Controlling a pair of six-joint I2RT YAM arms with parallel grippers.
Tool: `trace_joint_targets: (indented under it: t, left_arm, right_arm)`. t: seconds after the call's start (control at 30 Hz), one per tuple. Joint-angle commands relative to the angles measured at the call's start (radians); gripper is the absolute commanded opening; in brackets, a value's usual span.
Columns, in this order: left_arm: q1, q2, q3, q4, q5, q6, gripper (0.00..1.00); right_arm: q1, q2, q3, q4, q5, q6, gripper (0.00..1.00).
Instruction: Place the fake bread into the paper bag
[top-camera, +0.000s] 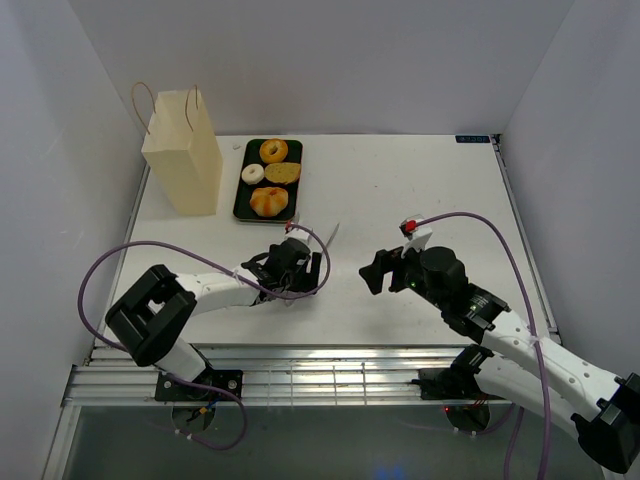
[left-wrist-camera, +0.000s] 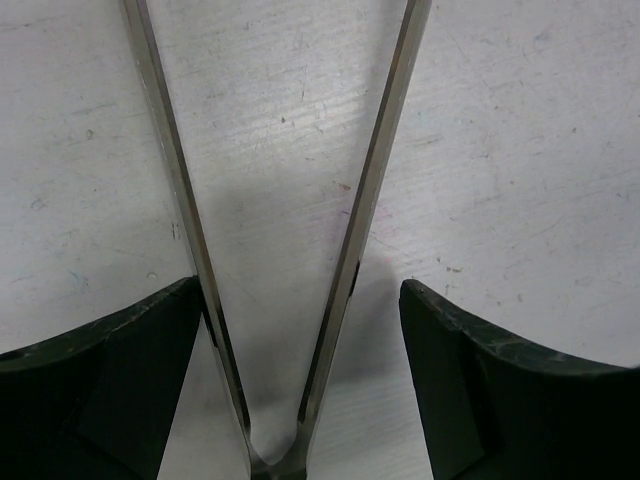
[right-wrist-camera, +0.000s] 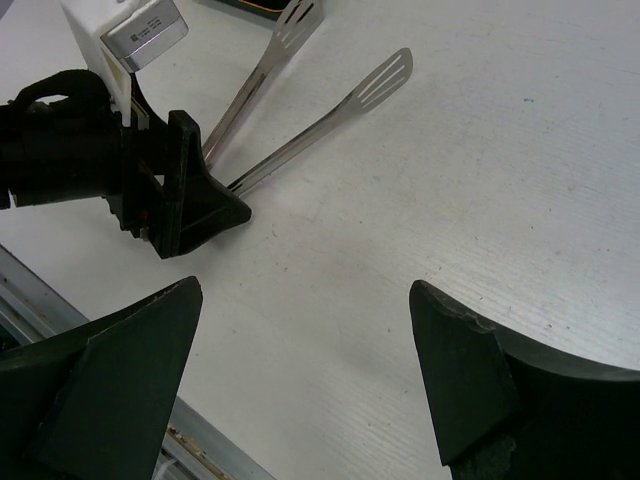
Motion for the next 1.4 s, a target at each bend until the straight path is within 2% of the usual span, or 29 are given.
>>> trace_joint_targets:
  t: [0.0, 0.13, 0.2, 0.27, 0.5, 0.97, 1.37]
  left_arm:
    - [-0.010, 0.039, -0.011, 0.030, -0.036, -0.007, 0.89]
    - [-0.017, 0.071, -0.017, 0.055, -0.035, -0.013, 0.77]
    - [-0.022, 0.082, -0.021, 0.053, -0.035, -0.021, 0.67]
    - [-0.027, 0.080, -0.026, 0.055, -0.035, -0.025, 0.62]
    - [-0.030, 0.010, -0.018, 0.032, -0.018, -0.041, 0.59]
    - [-0.024, -0.174, 0.164, -0.163, 0.088, -0.081, 0.56]
    - [0.117, -0.338, 0.199, -0.243, 0.178, -0.079, 0.49]
  right_arm:
    - [-0.008, -0.020, -0.007, -0.003, 0.032, -0.013, 0.90]
    - [-0.008, -0.031, -0.013, -0.011, 0.040, -0.016, 0.90]
    - [-0.008, -0.039, -0.014, -0.012, 0.046, -0.016, 0.90]
    - [-0.008, -0.046, -0.019, -0.012, 0.051, -0.016, 0.90]
    - [-0.009, -0.059, -0.022, -0.022, 0.060, -0.018, 0.90]
    - [-0.009, -0.094, 0.001, -0.063, 0.063, -0.016, 0.90]
    - [-0.009, -0.138, 0.027, -0.115, 0.077, -0.013, 0.90]
